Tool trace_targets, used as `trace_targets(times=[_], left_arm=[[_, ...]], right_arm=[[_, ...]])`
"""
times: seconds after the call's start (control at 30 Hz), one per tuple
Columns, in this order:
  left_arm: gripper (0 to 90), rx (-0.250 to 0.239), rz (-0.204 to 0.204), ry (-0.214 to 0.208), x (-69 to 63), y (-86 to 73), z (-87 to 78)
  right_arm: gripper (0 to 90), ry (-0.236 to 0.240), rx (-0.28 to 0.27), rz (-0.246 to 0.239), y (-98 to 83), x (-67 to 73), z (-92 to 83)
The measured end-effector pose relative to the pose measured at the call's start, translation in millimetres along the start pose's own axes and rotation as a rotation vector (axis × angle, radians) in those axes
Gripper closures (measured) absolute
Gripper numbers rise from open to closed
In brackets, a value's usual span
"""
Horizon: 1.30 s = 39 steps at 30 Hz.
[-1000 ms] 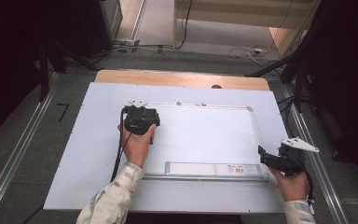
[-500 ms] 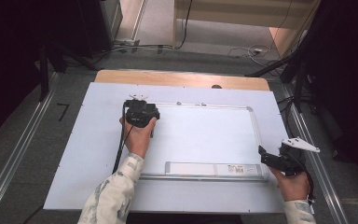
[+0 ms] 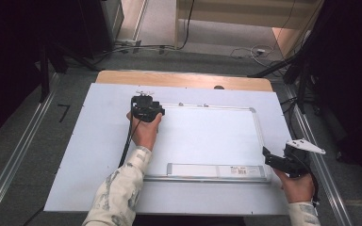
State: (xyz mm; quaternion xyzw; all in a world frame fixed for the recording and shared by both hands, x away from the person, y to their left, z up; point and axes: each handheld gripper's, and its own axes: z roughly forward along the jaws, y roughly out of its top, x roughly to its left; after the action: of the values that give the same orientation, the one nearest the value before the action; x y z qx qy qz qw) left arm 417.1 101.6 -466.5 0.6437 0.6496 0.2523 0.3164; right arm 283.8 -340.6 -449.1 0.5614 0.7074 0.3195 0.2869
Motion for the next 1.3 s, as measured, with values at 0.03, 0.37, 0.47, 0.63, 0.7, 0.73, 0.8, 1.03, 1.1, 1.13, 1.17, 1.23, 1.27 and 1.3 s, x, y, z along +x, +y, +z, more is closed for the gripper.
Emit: trace_targets(times=[0.03, 0.37, 0.47, 0.63, 0.7, 0.73, 0.8, 1.03, 1.1, 1.13, 1.17, 1.23, 1.27, 1.3], left_arm=[[38.5, 0.001, 0.0, 0.001, -0.4, 0.0, 0.8], [38.6, 0.016, -0.009, 0.013, 2.8, -0.5, 9.2], [38.6, 0.022, -0.003, 0.016, 1.3, -1.0, 10.8], [38.7, 0.047, 0.004, 0.033, 0.5, -5.5, 19.0], [38.3, 0.04, 0.0, 0.035, 0.3, -7.7, 20.6], [38.3, 0.039, 0.0, 0.036, 0.2, -7.7, 20.6], [38.4, 0.041, 0.001, 0.029, 1.0, -7.7, 20.5], [38.3, 0.037, 0.002, 0.013, 2.7, -9.3, 19.8], [38.0, 0.037, 0.003, 0.011, 2.6, -10.4, 18.9], [37.9, 0.035, -0.002, 0.006, 3.0, -10.9, 18.1], [37.7, 0.035, -0.005, 0.003, 3.3, -11.1, 17.6], [34.8, 0.03, -0.017, -0.003, 3.9, -11.6, 16.2], [33.7, 0.027, -0.019, -0.009, 4.2, -11.6, 15.0], [33.0, 0.021, -0.019, -0.017, 4.2, -11.2, 13.4]], right_arm=[[13.2, -0.001, 0.001, 0.003, 0.0, 0.1, -0.1], [13.2, 0.0, 0.002, 0.003, 0.0, -0.2, 0.0], [13.2, 0.0, 0.002, 0.002, -0.1, -0.1, 0.0], [13.2, -0.001, 0.002, 0.005, -0.1, -0.3, -0.2], [13.2, 0.0, 0.002, 0.007, -0.2, -0.7, -0.5], [13.2, 0.001, 0.001, 0.007, -0.3, -1.0, -0.5], [13.2, 0.0, 0.003, 0.007, -0.5, -1.3, -0.2], [13.2, 0.002, 0.002, 0.005, -0.4, -0.9, -0.4], [13.2, 0.001, 0.002, 0.006, -0.4, -1.0, -0.4], [13.2, 0.002, 0.003, 0.005, -0.5, -1.0, -0.5], [13.2, 0.002, 0.003, 0.005, -0.5, -0.9, -0.4], [13.2, 0.001, 0.002, 0.005, -0.5, -0.9, -0.5], [13.2, 0.0, 0.003, 0.005, -0.5, -0.7, -0.5], [13.2, -0.002, 0.003, 0.005, -0.5, -0.4, -0.5]])
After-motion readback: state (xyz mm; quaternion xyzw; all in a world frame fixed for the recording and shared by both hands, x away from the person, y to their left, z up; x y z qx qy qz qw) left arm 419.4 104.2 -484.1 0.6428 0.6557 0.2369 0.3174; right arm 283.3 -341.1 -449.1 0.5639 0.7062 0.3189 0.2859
